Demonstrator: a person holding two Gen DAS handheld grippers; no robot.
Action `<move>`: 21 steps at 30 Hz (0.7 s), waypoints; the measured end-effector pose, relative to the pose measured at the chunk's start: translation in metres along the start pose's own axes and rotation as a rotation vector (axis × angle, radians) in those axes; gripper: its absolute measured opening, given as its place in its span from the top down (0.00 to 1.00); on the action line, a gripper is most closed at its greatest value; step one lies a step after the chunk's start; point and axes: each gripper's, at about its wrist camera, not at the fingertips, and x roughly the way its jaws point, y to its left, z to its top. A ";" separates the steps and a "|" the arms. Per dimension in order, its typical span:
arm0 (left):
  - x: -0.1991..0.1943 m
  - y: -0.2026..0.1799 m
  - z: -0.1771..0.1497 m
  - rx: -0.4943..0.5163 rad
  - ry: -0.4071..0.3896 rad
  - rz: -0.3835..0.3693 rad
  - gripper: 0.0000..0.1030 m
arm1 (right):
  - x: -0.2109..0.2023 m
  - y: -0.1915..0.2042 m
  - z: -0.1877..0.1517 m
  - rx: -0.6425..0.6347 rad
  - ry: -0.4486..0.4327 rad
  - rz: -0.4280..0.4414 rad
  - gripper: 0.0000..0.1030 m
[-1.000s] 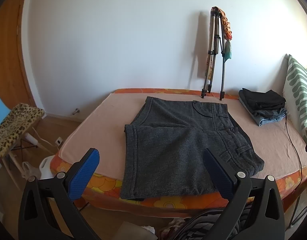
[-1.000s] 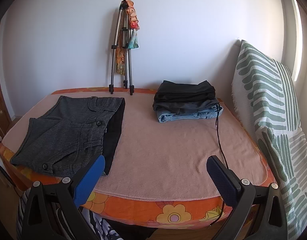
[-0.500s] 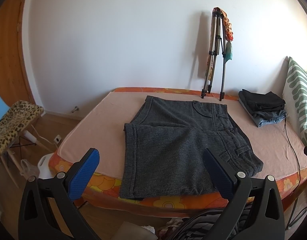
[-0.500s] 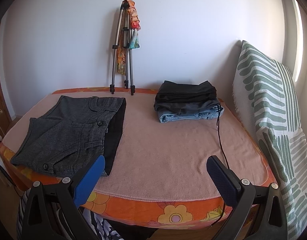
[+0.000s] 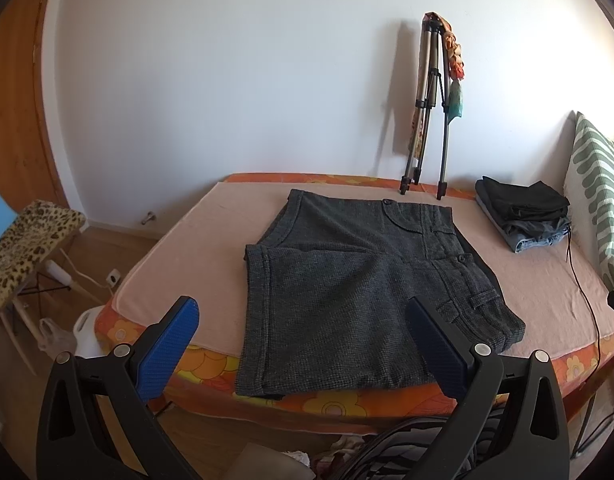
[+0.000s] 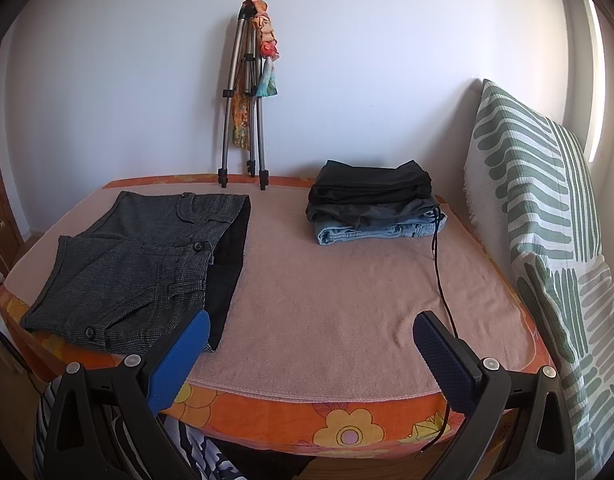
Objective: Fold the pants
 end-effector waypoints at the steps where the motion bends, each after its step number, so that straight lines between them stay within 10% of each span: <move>1: 0.000 -0.001 0.000 0.001 0.000 0.001 0.00 | 0.000 0.000 0.000 -0.002 0.000 0.000 0.00; 21: 0.005 0.000 -0.003 0.007 0.011 0.000 0.00 | 0.003 -0.002 -0.002 -0.001 0.004 -0.002 0.00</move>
